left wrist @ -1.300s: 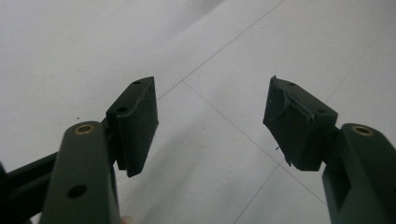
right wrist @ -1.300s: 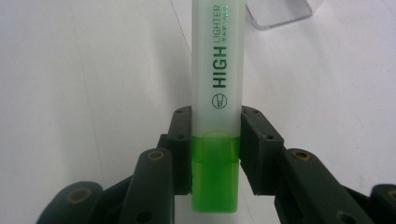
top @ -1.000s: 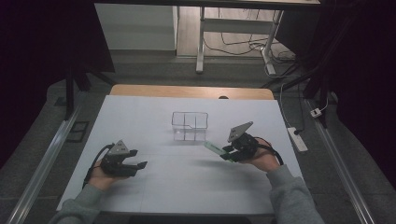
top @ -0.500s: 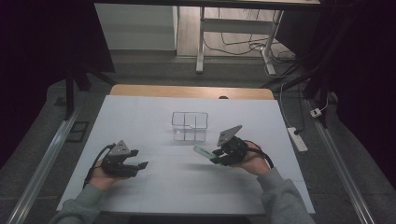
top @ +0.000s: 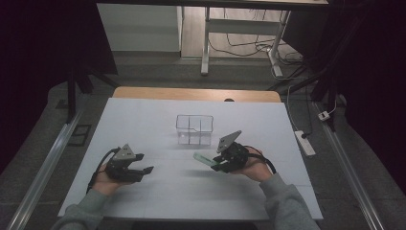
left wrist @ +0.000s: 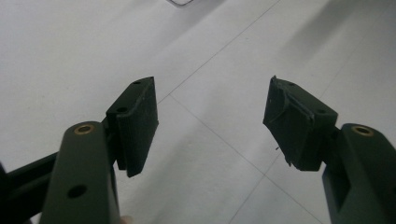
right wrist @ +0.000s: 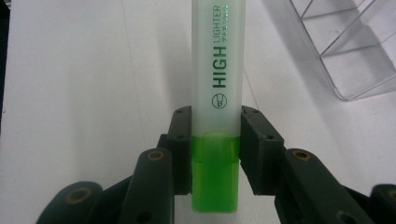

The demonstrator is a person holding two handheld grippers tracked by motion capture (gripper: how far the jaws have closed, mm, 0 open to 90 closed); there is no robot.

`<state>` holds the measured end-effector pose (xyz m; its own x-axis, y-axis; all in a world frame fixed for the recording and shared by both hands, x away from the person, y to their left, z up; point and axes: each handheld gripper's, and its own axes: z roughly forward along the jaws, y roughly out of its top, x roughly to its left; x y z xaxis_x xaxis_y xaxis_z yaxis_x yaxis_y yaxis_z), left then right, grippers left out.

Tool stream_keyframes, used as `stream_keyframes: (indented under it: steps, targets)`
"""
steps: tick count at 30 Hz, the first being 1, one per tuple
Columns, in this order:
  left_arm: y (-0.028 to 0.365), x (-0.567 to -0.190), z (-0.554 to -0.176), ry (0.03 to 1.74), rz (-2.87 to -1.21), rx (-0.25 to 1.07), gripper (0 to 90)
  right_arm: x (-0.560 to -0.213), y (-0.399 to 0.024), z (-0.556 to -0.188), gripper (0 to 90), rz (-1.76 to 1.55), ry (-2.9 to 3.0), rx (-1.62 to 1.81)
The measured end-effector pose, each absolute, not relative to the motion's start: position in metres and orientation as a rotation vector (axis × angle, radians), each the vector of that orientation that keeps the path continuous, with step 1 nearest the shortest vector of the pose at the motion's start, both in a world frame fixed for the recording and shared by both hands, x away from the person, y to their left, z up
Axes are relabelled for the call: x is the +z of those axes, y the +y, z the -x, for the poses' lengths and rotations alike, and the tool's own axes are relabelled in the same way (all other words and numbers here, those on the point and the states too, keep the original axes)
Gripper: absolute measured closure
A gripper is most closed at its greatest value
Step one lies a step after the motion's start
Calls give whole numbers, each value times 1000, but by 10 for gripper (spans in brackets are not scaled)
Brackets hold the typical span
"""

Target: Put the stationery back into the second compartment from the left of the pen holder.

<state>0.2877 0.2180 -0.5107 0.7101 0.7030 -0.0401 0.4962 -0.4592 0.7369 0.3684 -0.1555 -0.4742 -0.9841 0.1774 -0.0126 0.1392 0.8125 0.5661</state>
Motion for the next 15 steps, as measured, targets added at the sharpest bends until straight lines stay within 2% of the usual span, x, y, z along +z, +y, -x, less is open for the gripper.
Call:
stream_keyframes:
  steps: [15]
  targets:
    - [195, -495, -287, 816, -2165, 363, 347, -477, -145, -366, 663, -225, 2960, 874]
